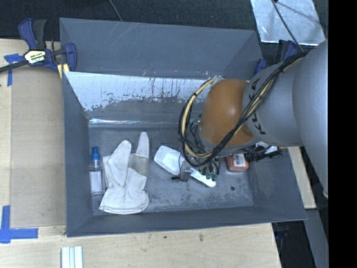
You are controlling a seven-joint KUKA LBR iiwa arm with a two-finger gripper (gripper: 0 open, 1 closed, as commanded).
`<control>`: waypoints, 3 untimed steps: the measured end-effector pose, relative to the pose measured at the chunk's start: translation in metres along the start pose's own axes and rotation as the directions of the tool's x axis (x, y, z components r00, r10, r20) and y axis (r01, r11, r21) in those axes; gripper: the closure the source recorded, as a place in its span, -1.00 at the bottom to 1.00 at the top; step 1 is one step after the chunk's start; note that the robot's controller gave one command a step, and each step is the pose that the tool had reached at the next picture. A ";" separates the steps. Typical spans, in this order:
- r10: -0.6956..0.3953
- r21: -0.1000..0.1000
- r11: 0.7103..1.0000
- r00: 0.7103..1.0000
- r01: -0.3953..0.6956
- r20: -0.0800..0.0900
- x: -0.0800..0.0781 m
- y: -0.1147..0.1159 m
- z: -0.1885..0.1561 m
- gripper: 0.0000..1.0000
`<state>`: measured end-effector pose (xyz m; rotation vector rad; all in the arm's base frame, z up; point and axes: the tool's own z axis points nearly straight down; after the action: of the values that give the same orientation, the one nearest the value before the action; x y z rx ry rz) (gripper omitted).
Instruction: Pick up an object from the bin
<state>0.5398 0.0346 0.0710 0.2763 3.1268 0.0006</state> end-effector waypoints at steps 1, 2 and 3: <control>0.000 0.000 1.000 1.000 0.000 0.000 0.000 0.000 0.000 1.00; 0.029 0.000 1.000 1.000 -0.029 0.001 -0.008 -0.007 -0.122 1.00; 0.029 0.000 1.000 1.000 -0.029 0.000 -0.007 -0.007 -0.122 1.00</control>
Offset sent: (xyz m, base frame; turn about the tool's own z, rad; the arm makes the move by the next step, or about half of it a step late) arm 0.0051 -0.0076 0.1213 0.0317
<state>0.5456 0.0267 0.1926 0.3210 3.1222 -0.0001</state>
